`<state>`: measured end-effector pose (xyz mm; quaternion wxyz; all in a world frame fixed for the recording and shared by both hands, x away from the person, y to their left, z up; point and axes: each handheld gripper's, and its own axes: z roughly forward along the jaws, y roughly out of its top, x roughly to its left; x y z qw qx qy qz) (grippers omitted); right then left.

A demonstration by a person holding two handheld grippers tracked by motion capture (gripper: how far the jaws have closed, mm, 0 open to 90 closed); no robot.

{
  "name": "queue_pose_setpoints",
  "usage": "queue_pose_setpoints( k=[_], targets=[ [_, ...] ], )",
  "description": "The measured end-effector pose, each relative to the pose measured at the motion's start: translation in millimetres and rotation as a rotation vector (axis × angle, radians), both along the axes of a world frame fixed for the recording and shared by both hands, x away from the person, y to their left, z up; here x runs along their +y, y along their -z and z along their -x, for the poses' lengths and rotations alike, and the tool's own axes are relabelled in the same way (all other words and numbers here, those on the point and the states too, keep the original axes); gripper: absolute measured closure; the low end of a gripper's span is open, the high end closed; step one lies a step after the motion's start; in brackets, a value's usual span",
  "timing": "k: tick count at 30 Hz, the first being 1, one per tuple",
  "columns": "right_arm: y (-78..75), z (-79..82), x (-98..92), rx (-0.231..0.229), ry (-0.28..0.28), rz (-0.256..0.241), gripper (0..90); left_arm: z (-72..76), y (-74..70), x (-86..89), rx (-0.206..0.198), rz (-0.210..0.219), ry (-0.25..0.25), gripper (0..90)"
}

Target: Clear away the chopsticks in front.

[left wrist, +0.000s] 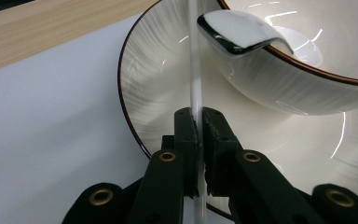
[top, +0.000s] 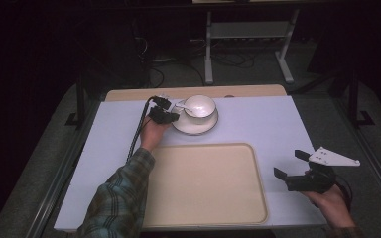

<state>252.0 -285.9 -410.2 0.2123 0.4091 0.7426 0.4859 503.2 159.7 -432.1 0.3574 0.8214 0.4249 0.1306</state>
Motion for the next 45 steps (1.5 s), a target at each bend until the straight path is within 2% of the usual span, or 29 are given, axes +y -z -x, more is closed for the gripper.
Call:
queue_pose_setpoints(
  k=[8,15,21,29,33,37,39,42,45],
  targets=[
    [0.5,-0.5,-0.7,0.0,0.0,-0.004,0.0,0.7,-7.9,7.3,-0.012,0.017,-0.014,85.3],
    [0.8,-0.6,-1.1,0.003,0.001,-0.008,0.0,4.8,-24.8,25.1,-0.005,0.015,-0.032,85.4],
    [0.6,-0.7,-1.2,0.002,0.003,-0.009,0.0,14.1,-40.0,41.2,0.001,0.024,-0.043,85.5],
    [0.8,-0.5,-0.2,0.003,0.0,-0.009,0.0,34.5,-54.4,55.4,0.017,0.028,-0.046,85.5],
    [0.7,-0.5,-0.6,0.002,-0.001,-0.01,0.0,50.7,-56.1,60.0,0.019,0.024,-0.034,85.5],
    [0.9,-0.7,-1.1,0.004,0.0,-0.014,0.0,60.5,-56.6,63.2,0.02,0.02,-0.033,85.5],
    [1.1,-1.0,-1.1,0.006,0.0,-0.016,0.0,69.3,-56.8,66.5,0.02,0.031,-0.03,85.5],
    [1.1,-1.4,-0.6,0.004,0.001,-0.013,0.0,75.0,-57.5,68.5,0.023,0.044,-0.019,85.5],
    [1.2,-1.4,0.5,0.003,-0.004,-0.008,0.0,87.2,-58.4,71.0,0.016,0.033,-0.015,85.5]
  ],
)
